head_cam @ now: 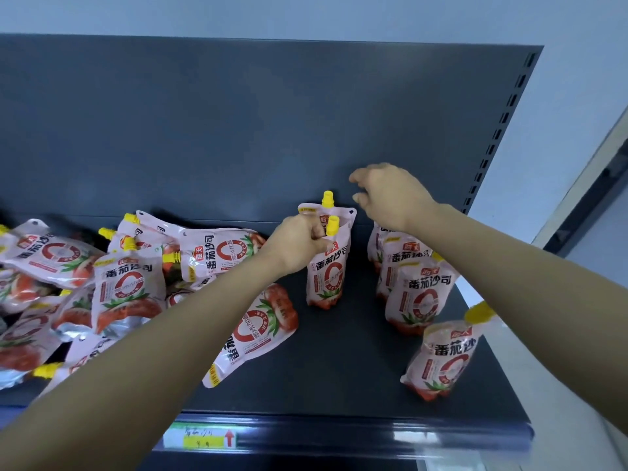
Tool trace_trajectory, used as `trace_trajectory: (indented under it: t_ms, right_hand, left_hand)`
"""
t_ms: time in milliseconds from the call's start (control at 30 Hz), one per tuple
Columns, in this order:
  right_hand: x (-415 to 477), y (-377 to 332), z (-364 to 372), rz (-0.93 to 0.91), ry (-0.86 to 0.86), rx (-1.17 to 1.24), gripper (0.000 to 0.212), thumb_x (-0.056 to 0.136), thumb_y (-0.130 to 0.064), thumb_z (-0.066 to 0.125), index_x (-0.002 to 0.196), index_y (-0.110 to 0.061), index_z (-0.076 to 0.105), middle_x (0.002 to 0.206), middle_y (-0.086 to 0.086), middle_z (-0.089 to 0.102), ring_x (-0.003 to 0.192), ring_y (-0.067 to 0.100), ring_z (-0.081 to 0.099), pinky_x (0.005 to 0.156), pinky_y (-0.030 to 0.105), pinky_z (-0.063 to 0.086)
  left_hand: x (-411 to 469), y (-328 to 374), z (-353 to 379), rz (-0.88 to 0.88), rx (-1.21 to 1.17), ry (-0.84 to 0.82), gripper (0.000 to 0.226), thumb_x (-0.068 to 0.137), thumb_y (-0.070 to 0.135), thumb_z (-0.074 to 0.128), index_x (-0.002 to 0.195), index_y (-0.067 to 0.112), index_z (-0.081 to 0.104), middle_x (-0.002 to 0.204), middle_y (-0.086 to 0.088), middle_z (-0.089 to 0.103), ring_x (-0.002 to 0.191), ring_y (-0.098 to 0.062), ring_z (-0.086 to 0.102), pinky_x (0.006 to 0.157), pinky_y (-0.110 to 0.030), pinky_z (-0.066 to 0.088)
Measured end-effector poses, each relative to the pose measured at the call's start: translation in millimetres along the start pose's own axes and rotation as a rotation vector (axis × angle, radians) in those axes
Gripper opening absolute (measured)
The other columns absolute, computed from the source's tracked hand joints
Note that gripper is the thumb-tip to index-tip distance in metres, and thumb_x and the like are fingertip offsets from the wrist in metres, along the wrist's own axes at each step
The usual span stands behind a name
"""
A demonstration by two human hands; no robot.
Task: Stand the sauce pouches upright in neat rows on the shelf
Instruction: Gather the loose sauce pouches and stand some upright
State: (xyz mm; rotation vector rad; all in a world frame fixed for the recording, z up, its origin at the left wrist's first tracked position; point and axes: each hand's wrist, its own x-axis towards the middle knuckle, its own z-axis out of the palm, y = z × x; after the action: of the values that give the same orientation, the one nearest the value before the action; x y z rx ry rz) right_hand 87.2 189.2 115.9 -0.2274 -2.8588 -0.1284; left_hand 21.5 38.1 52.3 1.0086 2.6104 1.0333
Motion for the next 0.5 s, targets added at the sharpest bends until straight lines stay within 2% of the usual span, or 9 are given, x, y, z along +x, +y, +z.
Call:
trace_trajectory:
  t_ms: [67, 167, 333, 500]
  right_hand:
    - [-0.5, -4.2, -2.7, -0.028, 0.007, -0.008, 0.031, 0.095, -0.017, 0.048, 0.123, -0.004, 0.056, 0.119, 0.016, 0.063, 0.112, 0.035, 0.056, 0.091, 0.045, 0.05]
    - [-2.1, -11.8, -7.3, -0.092, 0.032, -0.053, 0.031, 0.095, -0.017, 0.047, 0.122, -0.004, 0.056, 0.12, 0.015, 0.061, 0.113, 0.034, 0.054, 0.092, 0.044, 0.048]
    - [-6.2, -28.1, -17.1, -0.251, 0.143, -0.163, 0.029, 0.096, -0.018, 0.048, 0.121, -0.008, 0.056, 0.119, 0.01, 0.06, 0.113, 0.03, 0.051, 0.09, 0.038, 0.041]
    - [-8.5, -56.2, -26.3, -0.437, 0.23, -0.2, 0.026, 0.093, -0.013, 0.05, 0.118, -0.008, 0.056, 0.117, 0.008, 0.058, 0.114, 0.029, 0.049, 0.089, 0.037, 0.038]
  left_hand:
    - [-5.5, 2.9, -5.2, 0.012, 0.001, -0.007, 0.021, 0.081, 0.023, 0.069, 0.087, 0.005, 0.06, 0.091, -0.012, 0.071, 0.089, -0.028, 0.065, 0.082, -0.045, 0.052]
    - [-19.6, 9.0, -19.6, 0.045, 0.055, 0.047, 0.022, 0.081, 0.026, 0.07, 0.089, 0.01, 0.057, 0.096, -0.006, 0.069, 0.091, -0.024, 0.064, 0.083, -0.041, 0.052]
    - [-50.0, 16.8, -49.9, 0.152, 0.384, 0.305, 0.04, 0.084, 0.028, 0.064, 0.119, 0.009, 0.055, 0.118, -0.01, 0.06, 0.11, -0.029, 0.054, 0.094, -0.042, 0.043]
    - [-89.1, 16.6, -77.2, 0.176, 0.575, 0.537, 0.04, 0.084, 0.024, 0.065, 0.12, 0.009, 0.055, 0.118, -0.011, 0.058, 0.107, -0.034, 0.053, 0.09, -0.043, 0.038]
